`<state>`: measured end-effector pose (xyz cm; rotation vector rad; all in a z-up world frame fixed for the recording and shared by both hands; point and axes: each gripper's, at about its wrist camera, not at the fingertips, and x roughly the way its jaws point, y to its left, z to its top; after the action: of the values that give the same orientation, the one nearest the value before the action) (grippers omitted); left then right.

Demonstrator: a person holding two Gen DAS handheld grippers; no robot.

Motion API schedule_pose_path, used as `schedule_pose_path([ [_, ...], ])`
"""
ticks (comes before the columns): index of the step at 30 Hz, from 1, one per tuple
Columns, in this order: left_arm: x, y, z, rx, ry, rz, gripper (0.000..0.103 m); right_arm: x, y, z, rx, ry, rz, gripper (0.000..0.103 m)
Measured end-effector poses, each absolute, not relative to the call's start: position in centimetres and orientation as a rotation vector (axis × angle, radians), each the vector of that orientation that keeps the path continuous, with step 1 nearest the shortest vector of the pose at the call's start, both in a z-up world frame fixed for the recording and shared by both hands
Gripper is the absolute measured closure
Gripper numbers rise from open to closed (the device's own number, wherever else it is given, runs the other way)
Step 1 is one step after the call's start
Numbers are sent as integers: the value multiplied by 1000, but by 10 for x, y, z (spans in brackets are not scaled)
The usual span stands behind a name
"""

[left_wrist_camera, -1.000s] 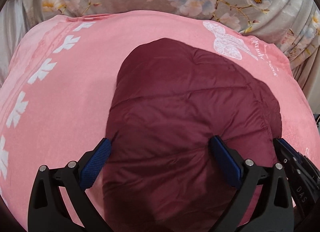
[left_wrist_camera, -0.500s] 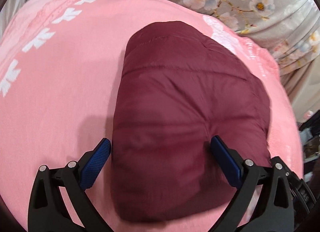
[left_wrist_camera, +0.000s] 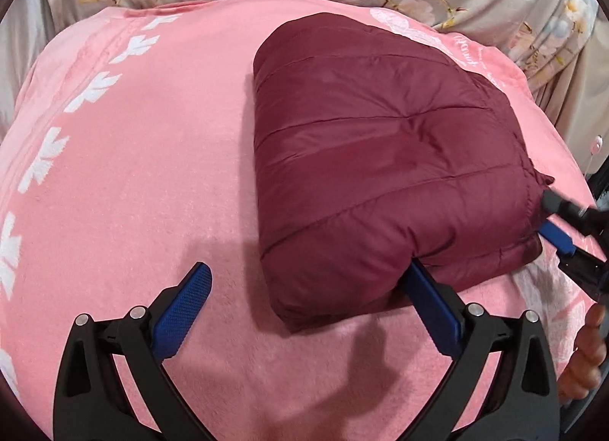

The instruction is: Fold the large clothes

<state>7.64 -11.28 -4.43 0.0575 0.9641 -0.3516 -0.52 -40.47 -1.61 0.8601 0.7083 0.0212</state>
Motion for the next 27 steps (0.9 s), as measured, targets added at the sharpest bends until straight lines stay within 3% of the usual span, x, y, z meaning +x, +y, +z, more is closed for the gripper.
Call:
schedule_pose_path([
  [2, 77, -110, -46, 40, 977, -356, 5, -1, -406, -15, 856, 710, 21, 63],
  [3, 76, -109, -45, 36, 976, -351, 5, 0, -404, -13, 835, 717, 21, 86],
  [4, 77, -107, -44, 33, 971, -345, 5, -2, -401, -10, 810, 717, 30, 93],
  [9, 83, -99, -39, 4, 964, -331, 5, -30, -374, 13, 635, 687, -5, 98],
  [12, 84, -99, -42, 20, 967, -332, 5, -23, -365, -4, 528, 763, -97, 98],
  [27, 86, -100, -55, 55, 979, -307, 5, -14, -366, -34, 488, 815, -142, 100],
])
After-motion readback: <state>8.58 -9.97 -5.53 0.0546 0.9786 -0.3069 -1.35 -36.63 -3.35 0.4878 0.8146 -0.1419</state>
